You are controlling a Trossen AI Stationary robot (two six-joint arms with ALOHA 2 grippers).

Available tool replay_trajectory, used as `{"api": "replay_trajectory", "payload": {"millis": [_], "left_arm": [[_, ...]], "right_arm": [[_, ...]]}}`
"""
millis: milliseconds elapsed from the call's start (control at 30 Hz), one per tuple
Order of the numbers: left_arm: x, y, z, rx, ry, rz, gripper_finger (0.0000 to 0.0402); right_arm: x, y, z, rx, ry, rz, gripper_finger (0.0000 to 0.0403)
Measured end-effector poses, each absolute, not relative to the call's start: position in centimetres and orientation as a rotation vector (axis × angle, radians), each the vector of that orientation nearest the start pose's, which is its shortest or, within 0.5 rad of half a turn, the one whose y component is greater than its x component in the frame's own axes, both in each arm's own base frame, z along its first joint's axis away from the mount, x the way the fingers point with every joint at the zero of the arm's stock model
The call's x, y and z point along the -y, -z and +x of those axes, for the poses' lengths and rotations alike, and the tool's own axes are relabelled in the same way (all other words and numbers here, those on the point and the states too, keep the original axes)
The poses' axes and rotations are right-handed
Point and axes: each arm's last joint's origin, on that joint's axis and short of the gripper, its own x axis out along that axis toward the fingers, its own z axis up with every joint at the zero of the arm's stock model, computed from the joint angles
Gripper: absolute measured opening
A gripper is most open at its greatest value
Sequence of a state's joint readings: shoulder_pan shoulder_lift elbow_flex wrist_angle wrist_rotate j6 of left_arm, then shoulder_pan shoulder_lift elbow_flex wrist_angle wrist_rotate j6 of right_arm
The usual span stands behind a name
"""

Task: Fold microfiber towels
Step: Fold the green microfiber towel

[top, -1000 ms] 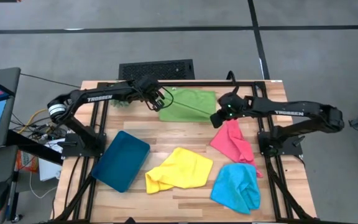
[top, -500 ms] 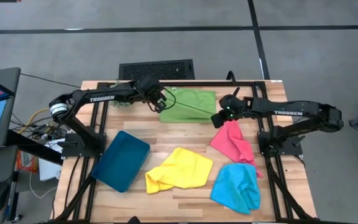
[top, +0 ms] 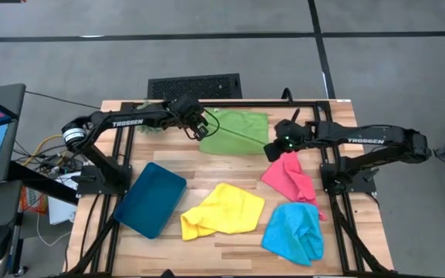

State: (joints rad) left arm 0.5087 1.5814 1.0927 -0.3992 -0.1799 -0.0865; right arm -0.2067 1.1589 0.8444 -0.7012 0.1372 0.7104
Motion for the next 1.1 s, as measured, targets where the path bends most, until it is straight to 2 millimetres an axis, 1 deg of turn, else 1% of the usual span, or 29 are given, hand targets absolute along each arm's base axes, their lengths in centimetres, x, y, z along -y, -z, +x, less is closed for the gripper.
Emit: {"api": "replay_trajectory", "payload": {"millis": [100,233,333,433,567,667,900,1000,1100], "left_arm": [[-16.5,-23.1,28.4,-0.866,-0.686,-0.224,0.0000],[-16.6,-23.1,28.3,-0.869,-0.683,-0.200,0.0000],[-16.6,-23.1,28.3,-0.870,-0.687,-0.193,0.0000],[-16.7,-23.1,28.3,-0.867,-0.691,-0.195,0.0000],[-16.4,-23.2,28.5,-0.861,-0.676,-0.200,0.0000],[-15.8,-23.4,28.7,-0.853,-0.646,-0.197,0.0000],[-13.7,-25.1,28.5,-0.821,-0.613,-0.205,0.0000],[-13.3,-25.4,28.4,-0.821,-0.634,-0.165,0.0000],[-13.5,-25.4,28.3,-0.830,-0.666,-0.123,0.0000]], "right_arm": [[5.3,-23.8,21.5,-0.899,0.677,0.648,0.0019],[6.0,-23.0,21.8,-0.937,0.698,0.663,0.0018],[6.0,-23.0,21.9,-0.941,0.679,0.692,0.0019],[5.5,-23.6,22.2,-0.932,0.659,0.737,0.0019],[4.2,-24.9,22.5,-0.914,0.626,0.741,0.0016],[3.3,-25.1,22.5,-0.940,0.625,0.733,0.0015],[1.5,-25.0,22.5,-0.956,0.643,0.741,0.0018],[1.4,-25.0,22.4,-0.943,0.655,0.726,0.0015],[2.2,-25.1,22.3,-0.922,0.703,0.688,0.0015]]}}
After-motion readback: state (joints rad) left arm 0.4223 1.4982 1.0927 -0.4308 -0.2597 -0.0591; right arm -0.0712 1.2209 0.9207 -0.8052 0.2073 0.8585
